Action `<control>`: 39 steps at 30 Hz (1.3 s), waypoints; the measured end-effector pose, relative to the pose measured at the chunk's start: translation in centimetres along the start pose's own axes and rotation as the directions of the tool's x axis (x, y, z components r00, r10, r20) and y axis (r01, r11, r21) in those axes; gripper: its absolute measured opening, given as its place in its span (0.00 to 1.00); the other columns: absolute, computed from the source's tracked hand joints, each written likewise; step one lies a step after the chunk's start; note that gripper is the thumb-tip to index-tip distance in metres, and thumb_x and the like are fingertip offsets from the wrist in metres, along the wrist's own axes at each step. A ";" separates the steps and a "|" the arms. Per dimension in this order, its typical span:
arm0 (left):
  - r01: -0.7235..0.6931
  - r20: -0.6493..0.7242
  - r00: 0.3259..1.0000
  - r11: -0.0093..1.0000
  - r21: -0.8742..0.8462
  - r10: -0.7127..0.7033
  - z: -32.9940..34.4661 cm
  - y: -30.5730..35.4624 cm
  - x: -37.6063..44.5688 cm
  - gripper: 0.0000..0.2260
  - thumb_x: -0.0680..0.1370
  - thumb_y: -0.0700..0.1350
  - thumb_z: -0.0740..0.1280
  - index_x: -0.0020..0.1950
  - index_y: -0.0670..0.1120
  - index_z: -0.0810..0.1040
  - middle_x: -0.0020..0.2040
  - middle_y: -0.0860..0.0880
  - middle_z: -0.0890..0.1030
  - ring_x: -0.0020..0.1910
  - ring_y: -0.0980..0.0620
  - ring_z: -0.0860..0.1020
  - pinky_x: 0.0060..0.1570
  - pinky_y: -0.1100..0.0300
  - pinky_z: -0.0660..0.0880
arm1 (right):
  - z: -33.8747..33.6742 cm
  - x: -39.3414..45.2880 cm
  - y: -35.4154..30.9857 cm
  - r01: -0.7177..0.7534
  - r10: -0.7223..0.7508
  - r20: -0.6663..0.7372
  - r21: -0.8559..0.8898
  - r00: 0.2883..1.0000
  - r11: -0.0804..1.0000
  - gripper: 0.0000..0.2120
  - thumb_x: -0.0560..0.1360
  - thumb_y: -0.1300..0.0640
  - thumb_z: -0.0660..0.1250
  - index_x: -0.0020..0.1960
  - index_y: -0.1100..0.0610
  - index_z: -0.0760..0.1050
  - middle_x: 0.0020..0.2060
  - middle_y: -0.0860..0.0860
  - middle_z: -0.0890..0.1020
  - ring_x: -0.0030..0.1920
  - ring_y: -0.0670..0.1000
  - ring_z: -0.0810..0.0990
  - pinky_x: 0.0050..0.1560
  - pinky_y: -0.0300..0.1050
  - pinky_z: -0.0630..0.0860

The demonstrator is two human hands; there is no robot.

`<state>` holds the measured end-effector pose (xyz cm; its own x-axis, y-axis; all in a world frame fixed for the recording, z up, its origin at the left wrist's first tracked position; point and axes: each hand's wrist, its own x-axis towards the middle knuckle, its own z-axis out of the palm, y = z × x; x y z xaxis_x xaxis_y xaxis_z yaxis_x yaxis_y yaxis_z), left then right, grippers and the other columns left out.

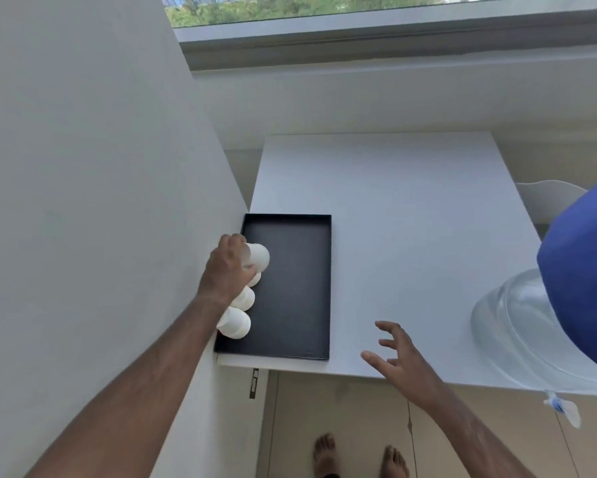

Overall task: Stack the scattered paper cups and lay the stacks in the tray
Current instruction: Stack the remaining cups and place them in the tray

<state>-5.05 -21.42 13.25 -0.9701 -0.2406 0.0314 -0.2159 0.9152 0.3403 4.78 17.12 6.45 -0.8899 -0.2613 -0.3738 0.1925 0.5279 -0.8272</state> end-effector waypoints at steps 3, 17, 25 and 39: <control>-0.010 0.054 0.999 0.993 0.114 0.003 -0.9 -1.7 2.8 0.21 0.76 0.43 0.76 0.66 0.39 0.75 0.60 0.39 0.77 0.54 0.33 0.79 0.54 0.40 0.78 | -0.4 0.0 0.7 -0.035 0.035 -0.018 0.008 0.999 0.999 0.28 0.77 0.36 0.72 0.72 0.35 0.63 0.72 0.32 0.68 0.69 0.32 0.72 0.66 0.44 0.77; -0.169 0.278 0.960 0.807 0.567 0.005 1.1 -4.1 7.9 0.20 0.81 0.51 0.74 0.67 0.44 0.73 0.63 0.45 0.79 0.63 0.44 0.78 0.63 0.55 0.74 | -1.1 0.5 2.2 -0.116 0.117 -0.040 0.017 0.992 0.993 0.26 0.77 0.36 0.71 0.71 0.33 0.64 0.72 0.33 0.69 0.66 0.34 0.75 0.58 0.40 0.78; -0.235 0.345 0.935 0.596 0.768 -0.076 2.7 -3.4 7.2 0.11 0.84 0.45 0.65 0.66 0.49 0.74 0.62 0.51 0.84 0.66 0.48 0.77 0.63 0.55 0.72 | -1.6 0.3 2.5 -0.162 0.162 -0.030 0.007 0.986 0.987 0.27 0.72 0.27 0.69 0.68 0.26 0.63 0.67 0.35 0.73 0.55 0.29 0.79 0.55 0.43 0.78; -0.234 0.342 0.939 0.636 0.736 -0.050 4.2 -3.3 6.7 0.15 0.83 0.43 0.63 0.70 0.47 0.72 0.68 0.50 0.79 0.67 0.47 0.78 0.65 0.51 0.72 | -2.2 0.9 4.0 -0.182 0.180 -0.030 -0.097 0.983 0.979 0.23 0.80 0.36 0.66 0.72 0.32 0.64 0.70 0.37 0.70 0.63 0.38 0.79 0.63 0.47 0.79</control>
<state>-11.32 -24.71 8.36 -0.9374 -0.1615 -0.3087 0.0079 0.8759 -0.4824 3.85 20.76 3.67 -0.8525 -0.1380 -0.5041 0.3105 0.6421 -0.7009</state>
